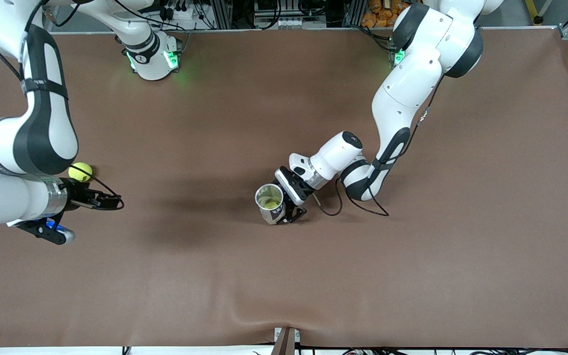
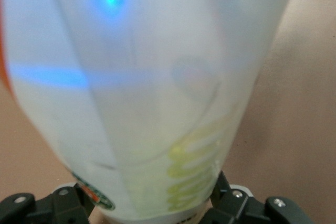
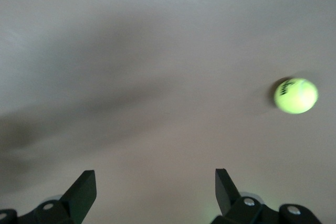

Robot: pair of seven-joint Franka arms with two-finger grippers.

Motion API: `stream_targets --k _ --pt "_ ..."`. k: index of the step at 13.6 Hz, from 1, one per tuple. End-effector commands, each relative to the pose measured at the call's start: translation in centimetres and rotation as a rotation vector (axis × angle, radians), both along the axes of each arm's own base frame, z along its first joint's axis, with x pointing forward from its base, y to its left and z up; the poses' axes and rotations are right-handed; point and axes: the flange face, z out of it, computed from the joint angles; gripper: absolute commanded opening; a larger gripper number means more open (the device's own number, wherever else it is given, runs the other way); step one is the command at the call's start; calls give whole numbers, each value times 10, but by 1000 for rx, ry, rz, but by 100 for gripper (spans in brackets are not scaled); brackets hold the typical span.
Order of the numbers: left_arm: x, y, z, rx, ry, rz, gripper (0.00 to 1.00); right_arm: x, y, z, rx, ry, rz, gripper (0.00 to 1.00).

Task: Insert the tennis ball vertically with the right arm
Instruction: 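Grasp the second ball with the right gripper while the left gripper releases the can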

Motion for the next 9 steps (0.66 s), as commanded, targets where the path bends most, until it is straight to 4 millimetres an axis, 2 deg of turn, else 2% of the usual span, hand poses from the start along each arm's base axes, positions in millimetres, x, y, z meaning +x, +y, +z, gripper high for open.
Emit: stream_targets --k 1,4,8,9 --pt "-2 3 -2 -5 -6 -16 86 -40 -64 -20 33 -18 91 100" --pt "-2 3 -2 -5 -7 -18 86 -79 -116 -63 48 -69 133 100" --pt "-3 3 -2 -4 -5 -17 86 -109 -180 -109 43 -114 194 100" --pt "-3 3 -1 -5 -7 -18 88 -114 -187 -117 39 -128 216 100"
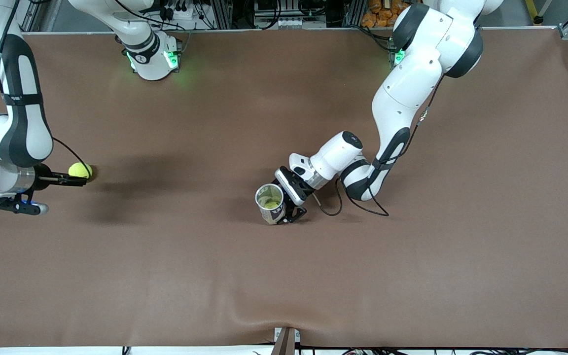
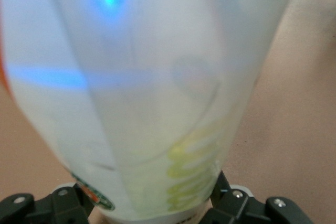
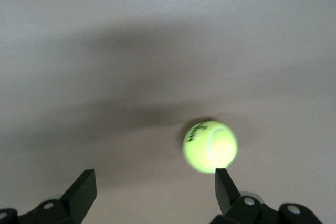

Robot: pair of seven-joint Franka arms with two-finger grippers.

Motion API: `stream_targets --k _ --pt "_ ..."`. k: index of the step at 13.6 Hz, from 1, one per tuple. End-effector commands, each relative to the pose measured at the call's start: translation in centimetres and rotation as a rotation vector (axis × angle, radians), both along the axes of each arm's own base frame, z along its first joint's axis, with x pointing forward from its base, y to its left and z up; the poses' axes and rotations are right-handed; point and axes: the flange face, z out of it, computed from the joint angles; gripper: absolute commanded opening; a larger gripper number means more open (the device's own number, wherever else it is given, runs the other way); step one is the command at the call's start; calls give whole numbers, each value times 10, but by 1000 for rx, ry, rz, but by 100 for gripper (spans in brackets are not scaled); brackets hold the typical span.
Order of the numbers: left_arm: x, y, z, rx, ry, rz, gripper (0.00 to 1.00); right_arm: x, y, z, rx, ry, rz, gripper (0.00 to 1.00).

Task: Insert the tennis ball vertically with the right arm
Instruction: 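Grasp the second ball with the right gripper while the left gripper releases the can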

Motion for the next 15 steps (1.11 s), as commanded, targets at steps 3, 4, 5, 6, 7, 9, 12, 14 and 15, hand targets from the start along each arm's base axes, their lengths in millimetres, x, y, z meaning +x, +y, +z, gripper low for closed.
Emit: stream_targets --k 3,4,5,6,7,9,12,14,15 --pt "-3 2 -2 -4 -6 -18 88 -38 -24 -32 -23 -49 62 100" --pt "-2 2 -1 -5 -8 -18 88 -43 -25 -40 -31 -57 61 100" --pt "-3 2 -2 -4 -6 -18 88 -47 -25 -49 -33 -56 61 100" --pt "-3 3 -3 -3 -5 -18 88 -51 -23 -54 -32 -50 61 100" --pt "-3 3 -3 -6 -4 -17 88 -53 -22 -58 -33 -45 64 100" --pt "-4 2 -3 -7 -2 -17 88 -53 -26 -68 -57 -47 84 100" --pt "-4 2 -3 -5 -6 -21 100 -64 -26 -87 -69 -60 85 100" --pt "-6 2 -4 -3 -3 -22 100 -66 -26 -95 -74 -57 87 100" --pt "-6 2 -3 -3 -3 -23 100 -66 -26 -98 -77 -59 88 100"
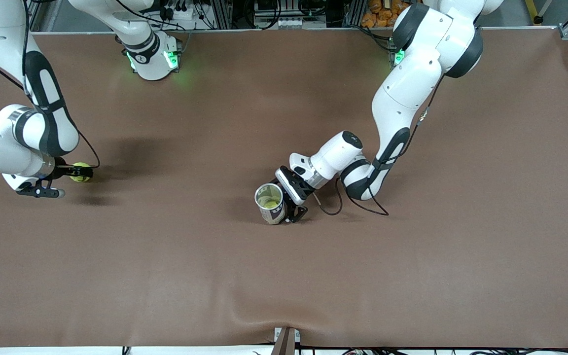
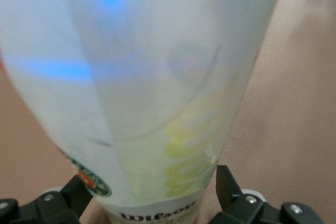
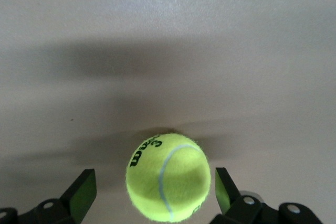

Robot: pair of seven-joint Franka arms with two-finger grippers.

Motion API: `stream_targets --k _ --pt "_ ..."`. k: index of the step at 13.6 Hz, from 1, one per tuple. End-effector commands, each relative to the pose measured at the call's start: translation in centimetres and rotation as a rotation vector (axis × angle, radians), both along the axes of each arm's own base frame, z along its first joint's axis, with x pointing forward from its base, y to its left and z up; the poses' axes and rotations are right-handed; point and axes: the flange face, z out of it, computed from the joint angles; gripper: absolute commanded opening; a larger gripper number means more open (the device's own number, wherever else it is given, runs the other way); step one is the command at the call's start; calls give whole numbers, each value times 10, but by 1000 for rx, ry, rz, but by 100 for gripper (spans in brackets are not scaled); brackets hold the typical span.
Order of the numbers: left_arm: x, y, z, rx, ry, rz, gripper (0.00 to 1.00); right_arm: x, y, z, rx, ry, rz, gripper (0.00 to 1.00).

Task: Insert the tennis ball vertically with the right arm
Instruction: 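Grasp the second ball with the right gripper while the left gripper releases the can, then carry the second ball over the can with the right gripper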

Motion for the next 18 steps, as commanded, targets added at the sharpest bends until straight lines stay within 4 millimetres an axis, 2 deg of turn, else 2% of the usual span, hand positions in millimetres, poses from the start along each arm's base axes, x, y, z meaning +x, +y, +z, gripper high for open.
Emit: stream_targets --k 1,2,5,6,7,8,10,11,14,18 --pt "-5 4 -4 -3 1 -19 100 -6 -2 -9 -13 2 27 97" --pt "-8 6 -7 1 10 -20 100 -7 -2 -10 -12 5 28 83" --pt "-21 18 -18 18 45 -25 100 -7 -6 -8 -5 9 64 21" --pt "-21 26 -20 28 54 -23 100 -6 -7 -4 -4 9 63 5" --pt "-22 31 -20 36 58 -25 100 -2 -8 3 1 21 54 0" --pt "-23 41 -22 46 68 -22 100 10 -10 17 9 41 48 0" --pt "-22 57 -17 56 73 -28 100 38 -4 56 40 93 33 0" --pt "-24 65 -15 64 80 -27 100 52 7 76 59 107 40 0" --pt "-38 79 -12 80 119 -19 100 85 55 126 126 115 -36 0" --pt "-35 113 -11 91 171 46 100 114 153 191 149 136 -218 0"
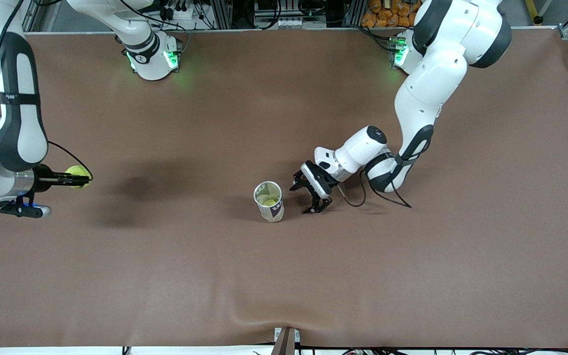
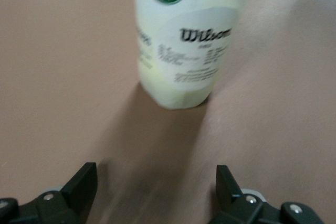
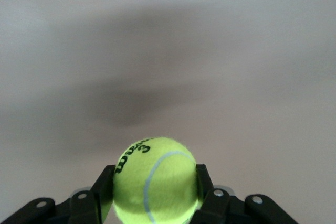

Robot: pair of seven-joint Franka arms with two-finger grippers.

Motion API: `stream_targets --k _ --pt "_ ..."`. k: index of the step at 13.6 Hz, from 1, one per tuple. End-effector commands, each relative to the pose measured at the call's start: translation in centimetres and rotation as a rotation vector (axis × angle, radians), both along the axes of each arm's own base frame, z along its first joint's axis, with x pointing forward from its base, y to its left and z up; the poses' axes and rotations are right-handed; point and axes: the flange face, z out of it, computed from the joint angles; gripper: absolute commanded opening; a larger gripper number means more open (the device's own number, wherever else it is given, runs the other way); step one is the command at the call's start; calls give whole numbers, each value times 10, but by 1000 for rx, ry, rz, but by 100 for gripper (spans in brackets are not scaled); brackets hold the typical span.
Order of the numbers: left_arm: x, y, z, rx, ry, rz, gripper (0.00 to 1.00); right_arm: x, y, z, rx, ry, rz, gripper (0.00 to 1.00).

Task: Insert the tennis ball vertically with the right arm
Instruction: 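Carry the second ball over the can with the right gripper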

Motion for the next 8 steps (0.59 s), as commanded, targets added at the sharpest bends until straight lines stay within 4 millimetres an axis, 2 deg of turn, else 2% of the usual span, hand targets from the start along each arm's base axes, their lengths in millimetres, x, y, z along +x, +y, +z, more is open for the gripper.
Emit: stream_targets --k 1,3,5,8 --pt "-6 32 4 21 68 62 100 15 66 39 1 13 -119 0" --pt "-9 44 9 36 122 123 100 20 114 58 46 16 -225 0" --pt "5 65 25 139 132 187 100 22 154 75 94 35 -336 0" --pt "16 75 30 162 138 227 100 17 229 94 110 73 -474 0"
